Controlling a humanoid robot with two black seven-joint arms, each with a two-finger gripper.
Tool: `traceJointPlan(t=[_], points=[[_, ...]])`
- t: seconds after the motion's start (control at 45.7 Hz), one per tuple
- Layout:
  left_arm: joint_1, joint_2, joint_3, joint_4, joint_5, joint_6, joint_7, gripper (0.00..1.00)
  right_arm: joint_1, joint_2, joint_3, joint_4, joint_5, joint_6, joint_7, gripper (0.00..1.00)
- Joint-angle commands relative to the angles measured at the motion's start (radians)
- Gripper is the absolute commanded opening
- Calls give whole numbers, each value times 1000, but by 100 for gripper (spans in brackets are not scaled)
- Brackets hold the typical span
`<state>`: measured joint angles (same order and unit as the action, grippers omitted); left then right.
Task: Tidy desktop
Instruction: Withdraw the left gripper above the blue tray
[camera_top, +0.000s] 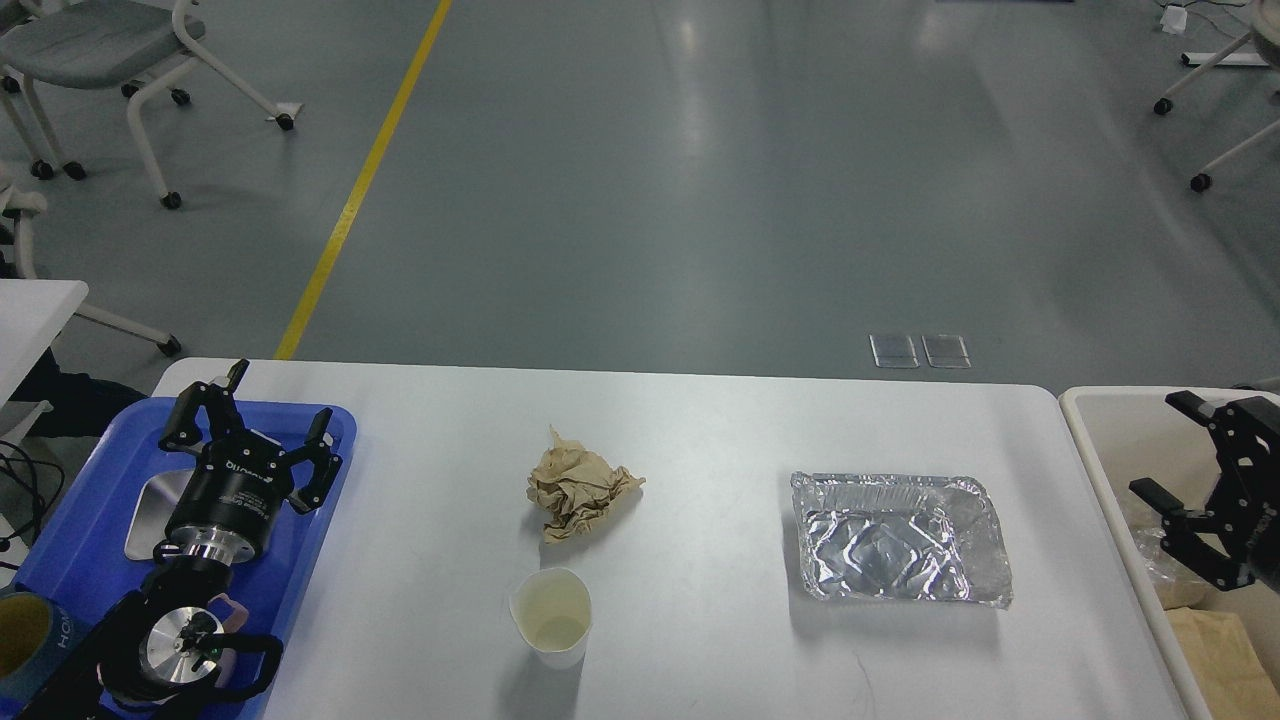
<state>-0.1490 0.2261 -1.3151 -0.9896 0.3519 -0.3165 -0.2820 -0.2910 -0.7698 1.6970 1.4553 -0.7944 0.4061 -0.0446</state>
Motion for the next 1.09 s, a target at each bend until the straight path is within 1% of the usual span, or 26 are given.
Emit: traceJointPlan(t=[0.0,0.175,0.241,0.306,0.372,0.438,0.482,0.547,0.657,0.766,0.832,0.985,1.029,1.073], points=[[3,-4,4,2,-2,8,-8,96,-4,-129,-19,19,-146,48,6,100],[-3,-36,7,2,1,30,-11,96,-4,-282,-23,17,-164,76,8,100],[-3,-60,7,2,2,72,-9,96,-4,-350,-23,20,-166,118,14,100],[-3,-73,8,2,2,121,0,96,-2,-425,-23,20,-177,125,14,100],[0,-79,11,0,4,143,1,96,-4,-477,-23,22,-201,128,26,100],[3,-82,36,0,4,140,0,96,-2,-496,-22,28,-221,132,57,100],[-1,-79,75,0,4,129,-11,96,-2,-508,-23,43,-275,132,71,100],[-6,-71,106,0,6,122,-13,96,1,-513,-22,54,-357,132,72,100],[-21,-70,114,0,4,122,-9,96,10,-500,-19,56,-505,119,72,100],[-29,-71,114,0,4,122,-9,96,9,-499,-20,62,-685,56,71,100],[-29,-77,112,0,4,123,-8,96,6,-497,-25,80,-791,36,72,100],[-35,-85,114,0,4,128,-8,96,-4,-500,-26,118,-927,31,77,100],[-37,-85,114,0,4,128,-8,96,-8,-509,-28,140,-937,34,91,100],[-40,-85,114,0,4,128,-8,96,-20,-514,-28,163,-944,37,120,100]])
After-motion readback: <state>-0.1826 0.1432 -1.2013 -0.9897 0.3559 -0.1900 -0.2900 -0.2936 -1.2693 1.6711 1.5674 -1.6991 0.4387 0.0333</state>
